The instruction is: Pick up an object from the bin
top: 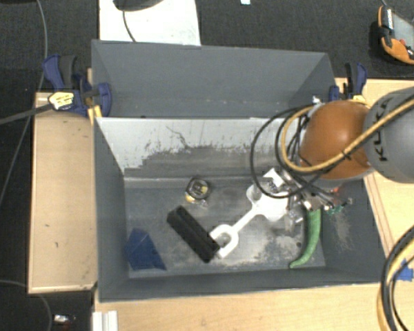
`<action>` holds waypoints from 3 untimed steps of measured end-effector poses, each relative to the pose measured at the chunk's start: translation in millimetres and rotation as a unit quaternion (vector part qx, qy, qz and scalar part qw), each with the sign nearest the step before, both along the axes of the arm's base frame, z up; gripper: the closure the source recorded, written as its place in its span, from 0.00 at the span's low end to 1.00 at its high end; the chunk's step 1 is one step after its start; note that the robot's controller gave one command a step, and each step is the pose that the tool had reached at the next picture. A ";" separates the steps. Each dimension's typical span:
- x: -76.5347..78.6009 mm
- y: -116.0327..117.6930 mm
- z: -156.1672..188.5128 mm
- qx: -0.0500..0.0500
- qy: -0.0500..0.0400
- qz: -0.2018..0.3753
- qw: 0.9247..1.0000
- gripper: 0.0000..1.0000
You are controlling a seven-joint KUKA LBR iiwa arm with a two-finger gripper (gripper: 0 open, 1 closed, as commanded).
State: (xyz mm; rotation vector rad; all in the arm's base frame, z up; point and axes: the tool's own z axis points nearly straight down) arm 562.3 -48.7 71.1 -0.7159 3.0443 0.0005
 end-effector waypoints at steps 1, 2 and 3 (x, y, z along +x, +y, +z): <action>-15.1 -40.8 0.7 -0.001 0.002 -0.110 0.994 0.00; -1.9 1.5 10.2 0.000 -0.003 0.013 1.000 0.00; -9.2 -17.7 0.7 -0.001 -0.001 -0.117 0.993 1.00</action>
Offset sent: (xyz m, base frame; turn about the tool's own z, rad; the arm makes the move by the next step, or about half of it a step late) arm -0.0035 -0.0005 0.0090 -0.0240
